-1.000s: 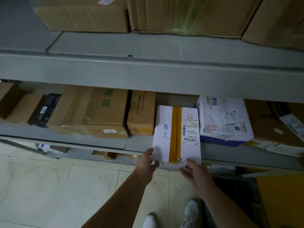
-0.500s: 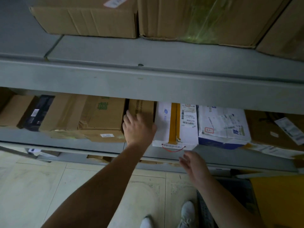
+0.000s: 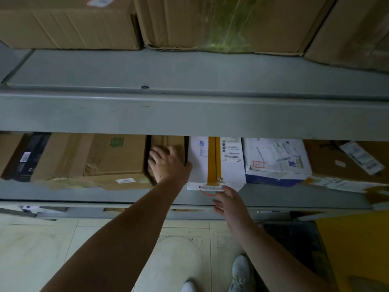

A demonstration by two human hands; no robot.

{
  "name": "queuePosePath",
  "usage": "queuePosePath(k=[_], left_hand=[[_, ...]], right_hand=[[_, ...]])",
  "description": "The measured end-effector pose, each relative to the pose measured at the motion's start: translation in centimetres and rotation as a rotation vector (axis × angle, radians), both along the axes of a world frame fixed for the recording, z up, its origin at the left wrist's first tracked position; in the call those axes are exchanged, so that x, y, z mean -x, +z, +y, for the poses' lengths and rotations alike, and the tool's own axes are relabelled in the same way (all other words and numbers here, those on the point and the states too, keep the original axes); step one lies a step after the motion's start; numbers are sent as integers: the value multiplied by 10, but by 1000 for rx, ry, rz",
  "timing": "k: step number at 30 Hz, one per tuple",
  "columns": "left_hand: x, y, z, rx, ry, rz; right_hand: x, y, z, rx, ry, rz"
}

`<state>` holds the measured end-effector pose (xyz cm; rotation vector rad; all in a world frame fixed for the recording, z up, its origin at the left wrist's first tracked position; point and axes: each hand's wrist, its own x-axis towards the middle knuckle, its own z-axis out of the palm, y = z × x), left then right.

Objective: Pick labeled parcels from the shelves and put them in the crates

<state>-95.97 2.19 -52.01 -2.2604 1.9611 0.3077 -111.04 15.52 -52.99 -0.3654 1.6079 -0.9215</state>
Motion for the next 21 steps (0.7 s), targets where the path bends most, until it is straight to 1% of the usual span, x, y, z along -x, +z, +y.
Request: queuePosePath(k=[3, 7, 10, 14, 16, 18, 19, 21], left_hand=[[2, 4, -5, -76, 99, 79], [-4, 9, -17, -66, 211, 174], [-9, 19, -13, -35, 225, 219], [-20, 48, 10, 7, 209, 296], [-26, 70, 26, 44, 193, 351], [-37, 94, 45, 73, 203, 458], [-45, 102, 54, 80, 224, 546], [-67, 115, 73, 61, 293, 805]], right_hand=[[-18, 2, -18, 26, 88, -17], [-45, 4, -59, 91, 181, -87], [-63, 5, -80, 60, 177, -175], [-73, 15, -79, -31, 228, -164], [-75, 20, -73, -55, 230, -190], [-76, 28, -64, -42, 198, -252], [-75, 31, -60, -31, 155, -296], [-69, 41, -49, 24, 78, -423]])
